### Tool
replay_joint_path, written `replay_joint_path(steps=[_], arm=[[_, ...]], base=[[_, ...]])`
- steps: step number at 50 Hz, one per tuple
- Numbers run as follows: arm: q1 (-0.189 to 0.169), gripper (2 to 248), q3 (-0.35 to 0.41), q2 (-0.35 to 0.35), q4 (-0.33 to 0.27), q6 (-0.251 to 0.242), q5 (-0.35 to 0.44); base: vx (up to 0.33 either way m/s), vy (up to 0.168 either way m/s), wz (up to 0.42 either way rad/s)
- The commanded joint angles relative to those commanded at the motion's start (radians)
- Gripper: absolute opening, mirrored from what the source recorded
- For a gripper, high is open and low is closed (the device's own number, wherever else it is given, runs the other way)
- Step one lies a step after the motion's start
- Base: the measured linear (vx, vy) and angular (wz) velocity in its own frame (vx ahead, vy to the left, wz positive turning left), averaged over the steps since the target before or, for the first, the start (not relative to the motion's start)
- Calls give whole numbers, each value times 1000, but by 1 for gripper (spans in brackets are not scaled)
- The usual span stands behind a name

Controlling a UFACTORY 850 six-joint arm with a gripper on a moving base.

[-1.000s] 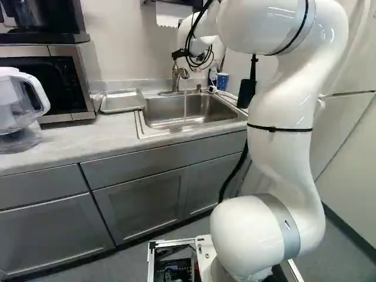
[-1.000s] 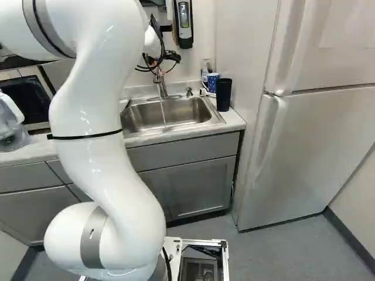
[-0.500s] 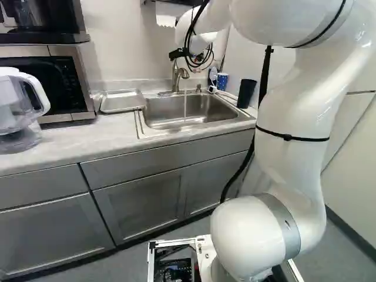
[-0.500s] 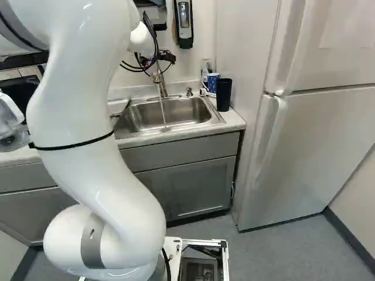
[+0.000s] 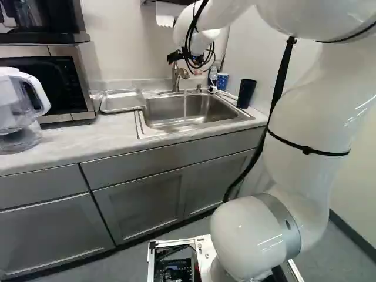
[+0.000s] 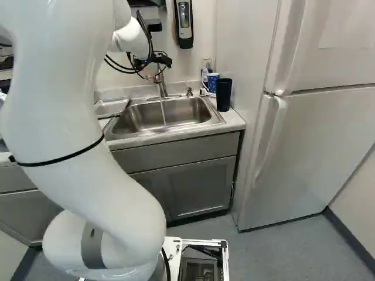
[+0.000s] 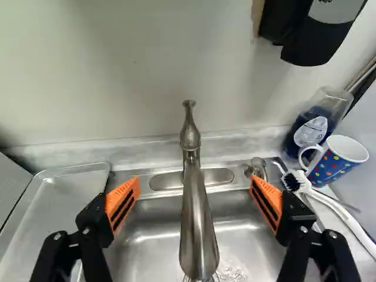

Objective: Rinse the cup and place it in the tray

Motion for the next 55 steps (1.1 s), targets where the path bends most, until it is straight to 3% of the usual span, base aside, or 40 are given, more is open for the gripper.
replay_joint_path(steps=[55], arm=[[3,247,40,39,0,0,-202]], base=[[0,0,0]])
